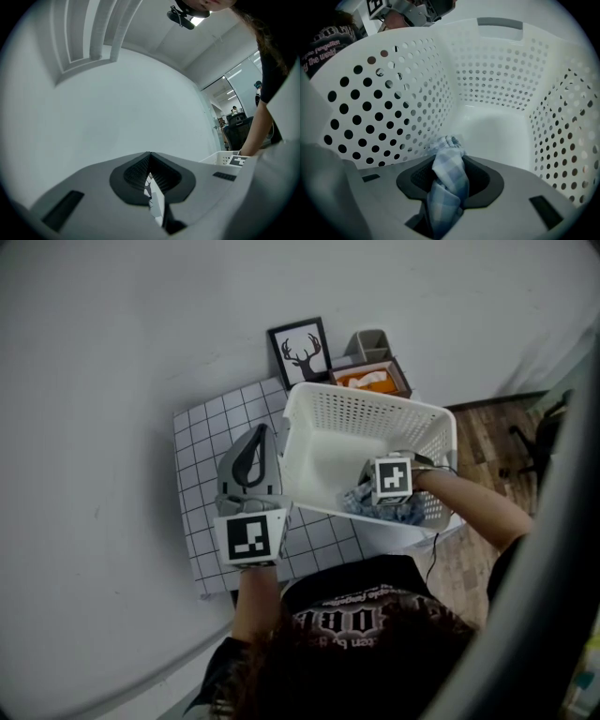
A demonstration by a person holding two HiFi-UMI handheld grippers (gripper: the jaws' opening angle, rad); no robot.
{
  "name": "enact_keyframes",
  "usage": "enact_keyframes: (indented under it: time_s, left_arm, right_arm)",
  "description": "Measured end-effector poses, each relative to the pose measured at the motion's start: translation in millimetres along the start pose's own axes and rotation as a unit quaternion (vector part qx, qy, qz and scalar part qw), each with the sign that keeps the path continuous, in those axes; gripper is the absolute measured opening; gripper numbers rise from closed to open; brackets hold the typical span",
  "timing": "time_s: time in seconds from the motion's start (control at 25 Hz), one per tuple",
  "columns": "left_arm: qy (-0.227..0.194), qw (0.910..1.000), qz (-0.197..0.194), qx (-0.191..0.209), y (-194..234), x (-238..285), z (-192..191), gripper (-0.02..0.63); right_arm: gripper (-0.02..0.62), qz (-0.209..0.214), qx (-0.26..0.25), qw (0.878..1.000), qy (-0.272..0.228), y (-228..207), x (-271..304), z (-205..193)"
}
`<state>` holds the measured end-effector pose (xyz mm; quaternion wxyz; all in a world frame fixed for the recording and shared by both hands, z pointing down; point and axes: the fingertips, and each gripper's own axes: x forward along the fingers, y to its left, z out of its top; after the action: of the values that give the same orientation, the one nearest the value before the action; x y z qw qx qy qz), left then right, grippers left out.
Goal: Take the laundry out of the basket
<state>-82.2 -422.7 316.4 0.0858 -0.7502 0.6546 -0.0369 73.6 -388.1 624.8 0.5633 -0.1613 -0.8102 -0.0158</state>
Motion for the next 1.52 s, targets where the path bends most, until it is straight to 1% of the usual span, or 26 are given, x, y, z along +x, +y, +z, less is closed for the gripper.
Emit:
enact_keyframes:
  time_s: [0.12,0.2,0.28,0.32,0.4,0.52,0.76,0.88,1.0,1.08,1.2,1.32,1.52]
  left_arm:
    - [-0.006,1.0000,-0.001,0.000,0.9,3.2,3.8,0.002]
    - [-0.011,0.9999,-0.001,0.002,1.2,6.8,8.0,0.002]
    - [-0.019,0.9998,-0.005,-0.001,0.7,11.3,12.5,0.002]
    - [-0.016,0.9999,-0.006,-0.001,0.8,12.7,10.2,0.002]
    - [-0.006,1.0000,-0.004,0.005,2.5,14.5,1.9,0.002]
    - [-0.004,0.9999,0.001,0.012,6.4,15.4,-0.6,0.002]
    - [-0.012,0.9999,0.007,-0.002,15.1,16.9,8.1,0.002]
    - [-0.002,0.9997,0.019,0.017,24.9,13.6,0.6,0.002]
    - [-0.001,0.9995,0.026,0.020,35.4,11.8,0.3,0.002]
    - [-0.004,0.9993,0.031,0.020,44.2,10.5,1.6,0.002]
    - [-0.005,0.9993,0.032,0.020,54.8,5.6,1.1,0.002]
    - [-0.007,0.9993,0.031,0.019,66.8,0.4,1.6,0.002]
    - [-0.010,0.9993,0.032,0.015,89.1,-14.8,2.7,0.002]
  right_arm:
    - [0.163,-0.015,0.000,1.000,-0.015,-5.2,-5.9,5.8]
    - [0.160,-0.025,0.011,0.999,-0.023,-10.0,-10.3,7.0]
    - [0.156,-0.045,0.025,0.998,-0.035,-19.6,-17.0,9.1]
    - [0.156,-0.055,0.032,0.997,-0.043,-24.1,-20.7,10.7]
    - [0.152,-0.070,0.044,0.994,-0.066,-32.0,-28.3,17.2]
    - [0.147,-0.090,0.065,0.988,-0.111,-43.2,-43.0,30.6]
    - [0.138,-0.136,0.090,0.967,-0.195,-62.5,-79.3,56.6]
    - [0.133,-0.156,0.092,0.958,-0.222,-68.9,-95.2,70.1]
    - [0.130,-0.179,0.090,0.948,-0.248,-77.3,-115.1,87.7]
    - [0.130,-0.193,0.092,0.938,-0.274,-82.2,-131.5,101.3]
    - [0.130,-0.218,0.100,0.918,-0.316,-84.7,-157.3,119.0]
    - [0.129,-0.249,0.101,0.903,-0.335,-86.0,-179.3,133.9]
    - [0.126,-0.284,0.099,0.886,-0.352,-90.2,-203.9,156.2]
